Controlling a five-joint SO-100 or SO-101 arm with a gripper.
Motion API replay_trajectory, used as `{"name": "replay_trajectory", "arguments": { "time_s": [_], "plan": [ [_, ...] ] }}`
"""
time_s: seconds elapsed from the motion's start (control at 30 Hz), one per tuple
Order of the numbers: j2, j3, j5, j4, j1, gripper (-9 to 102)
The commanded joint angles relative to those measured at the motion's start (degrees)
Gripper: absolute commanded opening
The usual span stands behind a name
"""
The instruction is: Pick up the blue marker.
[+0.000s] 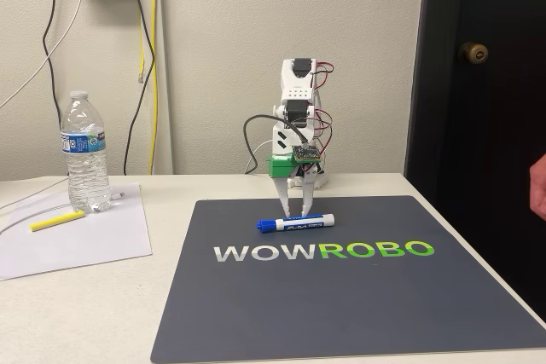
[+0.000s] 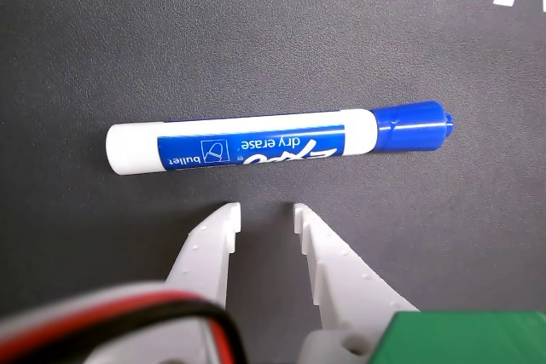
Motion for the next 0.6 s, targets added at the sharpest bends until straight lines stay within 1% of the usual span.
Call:
{"name": "replay_trajectory", "arguments": {
  "time_s": [0.0,0.57],
  "plan": [
    [2.37,1.23,0.70,-4.39,0.18,15],
    [2.90,1.23,0.79,-4.22,0.26,15]
  ]
}}
